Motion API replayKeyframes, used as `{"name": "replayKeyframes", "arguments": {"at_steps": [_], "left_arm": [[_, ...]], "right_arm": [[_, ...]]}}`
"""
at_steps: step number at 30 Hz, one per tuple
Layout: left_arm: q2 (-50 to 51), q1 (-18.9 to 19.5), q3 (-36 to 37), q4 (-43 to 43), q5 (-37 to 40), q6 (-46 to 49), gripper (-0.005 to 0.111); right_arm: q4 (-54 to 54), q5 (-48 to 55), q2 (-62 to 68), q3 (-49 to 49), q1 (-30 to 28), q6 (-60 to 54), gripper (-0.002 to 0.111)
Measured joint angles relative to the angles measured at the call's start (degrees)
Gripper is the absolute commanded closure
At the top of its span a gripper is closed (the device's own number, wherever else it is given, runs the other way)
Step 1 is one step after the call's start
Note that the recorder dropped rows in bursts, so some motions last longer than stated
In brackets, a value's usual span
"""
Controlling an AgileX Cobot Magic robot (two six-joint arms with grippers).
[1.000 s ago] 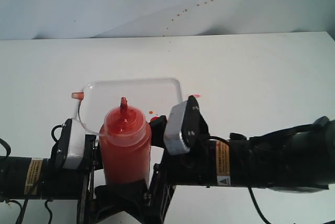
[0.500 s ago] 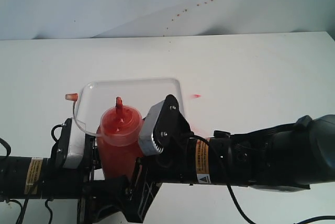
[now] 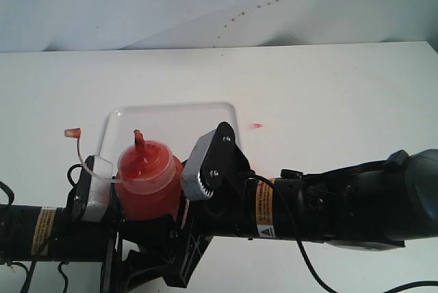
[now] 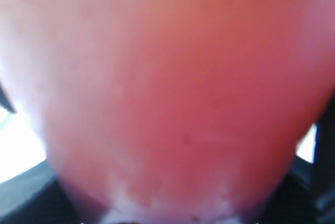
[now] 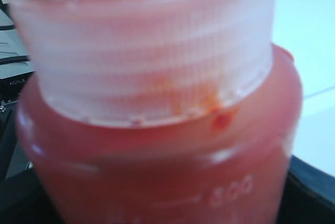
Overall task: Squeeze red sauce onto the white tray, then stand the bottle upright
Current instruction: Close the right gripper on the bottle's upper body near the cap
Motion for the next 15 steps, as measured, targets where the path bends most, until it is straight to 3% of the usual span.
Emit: {"name": "replayKeyframes", "arguments": {"at_steps": [9, 12, 15], "left_arm": [[0.0, 0.0, 0.0, 0.09, 0.28, 0.0, 0.097], [0.0, 0.0, 0.0, 0.09, 0.5, 0.0, 0.084], [0.0, 0.0, 0.0, 0.09, 0.5, 0.0, 0.061]], "right_arm": [[0.0, 1.43, 0.0, -0.12, 0.0, 0.0, 0.108], [0.0, 2.05, 0.0, -0.49, 0.02, 0.0, 0.108], [-0.14, 2.18, 0.0, -0.48, 0.02, 0.0, 0.108]]}}
